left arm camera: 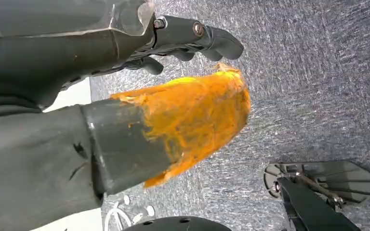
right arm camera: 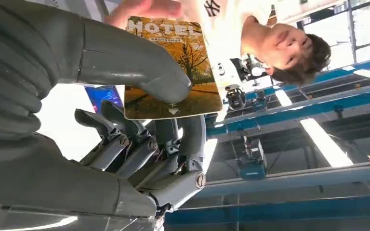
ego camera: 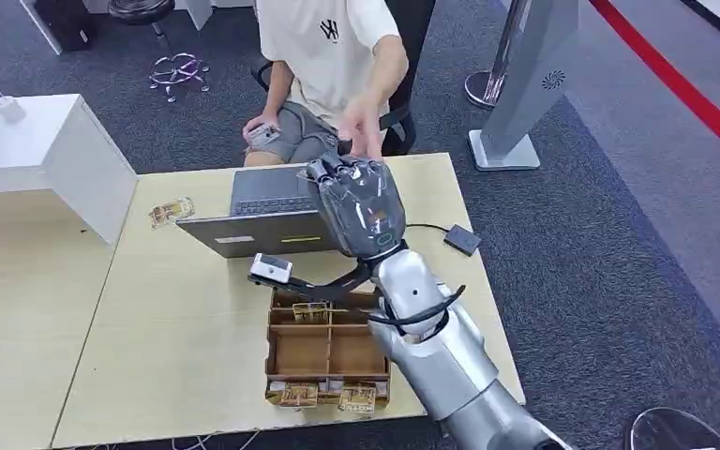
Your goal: Pass the card to the sensor for recognition and then transmit it.
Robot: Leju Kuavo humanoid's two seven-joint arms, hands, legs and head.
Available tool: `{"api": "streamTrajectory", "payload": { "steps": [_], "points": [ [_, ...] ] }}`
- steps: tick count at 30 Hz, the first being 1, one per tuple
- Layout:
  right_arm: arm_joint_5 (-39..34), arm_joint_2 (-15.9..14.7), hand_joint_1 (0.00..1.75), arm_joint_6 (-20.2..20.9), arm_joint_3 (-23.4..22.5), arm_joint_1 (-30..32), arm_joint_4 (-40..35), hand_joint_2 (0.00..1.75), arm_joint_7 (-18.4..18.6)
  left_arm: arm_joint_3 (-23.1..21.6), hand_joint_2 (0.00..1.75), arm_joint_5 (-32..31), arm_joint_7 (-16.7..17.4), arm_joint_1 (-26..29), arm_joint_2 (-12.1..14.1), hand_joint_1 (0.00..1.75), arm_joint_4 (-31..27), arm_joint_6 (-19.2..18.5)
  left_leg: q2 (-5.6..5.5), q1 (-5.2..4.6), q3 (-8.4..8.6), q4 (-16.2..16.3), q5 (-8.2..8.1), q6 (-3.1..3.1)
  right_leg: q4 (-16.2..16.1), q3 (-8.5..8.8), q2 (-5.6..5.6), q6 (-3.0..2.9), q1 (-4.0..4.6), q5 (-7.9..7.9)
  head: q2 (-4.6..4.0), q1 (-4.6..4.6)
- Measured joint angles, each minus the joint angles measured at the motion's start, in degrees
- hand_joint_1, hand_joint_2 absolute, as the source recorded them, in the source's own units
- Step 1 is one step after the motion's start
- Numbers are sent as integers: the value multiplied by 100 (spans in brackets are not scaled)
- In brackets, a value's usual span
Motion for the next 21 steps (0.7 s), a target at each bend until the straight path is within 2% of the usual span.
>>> {"api": "streamTrajectory", "payload": {
  "steps": [6,7,8,10,11,16,18,20,21],
  "points": [
    [17,-55,175,-2,59,-61,74,175,168,0,0,-26,4,-1,-17,0,0,0,0,0,-1,0,-1,0,0,-1,0,0,0,0,0,0],
    [17,-65,93,0,79,-69,83,175,201,0,0,-31,4,-2,-20,0,0,0,0,-1,-1,0,-1,0,0,-1,0,0,0,0,0,0],
    [17,-81,0,0,92,-76,92,175,260,0,0,-37,4,-3,-20,0,0,-2,0,-1,-1,0,-1,0,0,-1,0,0,0,0,0,0],
    [17,-107,0,-2,125,-77,114,175,341,0,0,-52,4,-3,-20,0,0,0,0,-1,-1,0,-1,0,0,-1,-1,0,0,0,0,0],
    [15,-122,0,-2,149,-76,114,0,367,0,0,-70,4,-2,-20,0,0,0,0,-1,0,0,-1,0,0,-1,0,0,0,0,0,0],
    [0,-149,0,-2,151,-48,89,0,373,0,0,-94,2,-6,-20,0,0,2,0,0,0,0,-1,0,0,-2,0,0,0,0,0,0],
    [-44,-159,0,-4,151,41,-61,0,265,0,0,-101,4,-6,-20,0,0,9,0,0,-1,0,-1,0,0,-2,0,0,0,0,0,0],
    [-202,-160,0,-4,140,159,-241,0,45,0,0,-100,4,-6,-20,0,0,18,0,0,0,1,-1,0,0,-4,1,0,0,-1,0,0],
    [-397,-140,0,-4,70,280,-403,0,-209,2,0,-92,2,-7,-22,0,0,26,-2,0,-2,0,-1,0,0,-3,-1,0,0,-1,0,0]
  ]
}}
